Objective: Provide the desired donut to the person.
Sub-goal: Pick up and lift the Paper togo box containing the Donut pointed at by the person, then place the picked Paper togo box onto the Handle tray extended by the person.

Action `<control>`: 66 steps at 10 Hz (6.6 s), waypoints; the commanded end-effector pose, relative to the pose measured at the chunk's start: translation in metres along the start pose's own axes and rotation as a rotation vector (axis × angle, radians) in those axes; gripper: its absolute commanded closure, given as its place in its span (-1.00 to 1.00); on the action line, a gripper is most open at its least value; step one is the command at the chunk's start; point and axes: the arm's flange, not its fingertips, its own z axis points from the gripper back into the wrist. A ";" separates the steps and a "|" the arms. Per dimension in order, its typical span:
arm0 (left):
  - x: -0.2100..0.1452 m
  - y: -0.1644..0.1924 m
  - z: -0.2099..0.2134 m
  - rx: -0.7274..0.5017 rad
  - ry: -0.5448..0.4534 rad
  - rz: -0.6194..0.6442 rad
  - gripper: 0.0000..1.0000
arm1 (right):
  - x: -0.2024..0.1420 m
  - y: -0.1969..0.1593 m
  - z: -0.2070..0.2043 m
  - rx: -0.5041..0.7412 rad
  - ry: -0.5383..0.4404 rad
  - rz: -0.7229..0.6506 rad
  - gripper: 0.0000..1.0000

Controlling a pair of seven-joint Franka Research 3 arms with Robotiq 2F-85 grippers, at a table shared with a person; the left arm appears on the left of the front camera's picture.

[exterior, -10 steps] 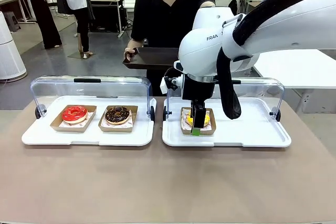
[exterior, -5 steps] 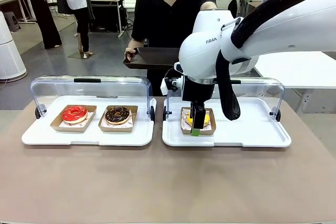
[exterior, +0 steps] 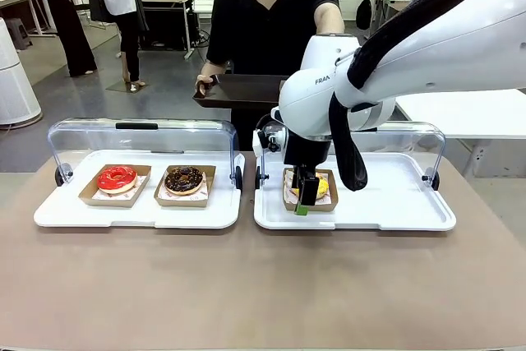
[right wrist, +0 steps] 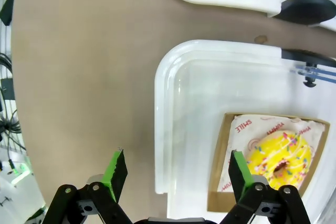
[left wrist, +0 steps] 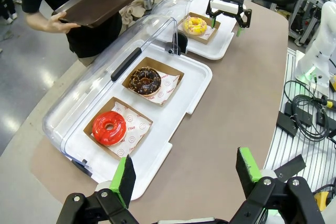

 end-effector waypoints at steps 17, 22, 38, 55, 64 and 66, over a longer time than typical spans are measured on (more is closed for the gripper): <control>-0.001 0.001 0.001 -0.006 -0.016 -0.011 -1.00 | -0.002 -0.024 -0.043 -0.093 -0.001 0.047 -1.00; -0.001 0.001 0.001 -0.006 -0.016 -0.011 -1.00 | -0.001 -0.021 -0.050 -0.095 0.012 0.056 -1.00; -0.001 0.001 0.001 -0.006 -0.016 -0.011 -1.00 | -0.003 -0.015 -0.042 -0.098 0.022 0.025 1.00; -0.001 0.001 0.001 -0.006 -0.016 -0.011 -1.00 | 0.097 0.144 0.243 -0.181 0.081 -0.136 1.00; -0.001 0.001 0.001 -0.006 -0.016 -0.011 -1.00 | 0.097 0.144 0.243 -0.181 0.081 -0.136 1.00; -0.001 0.001 0.001 -0.006 -0.016 -0.011 -1.00 | 0.097 0.144 0.243 -0.181 0.081 -0.136 1.00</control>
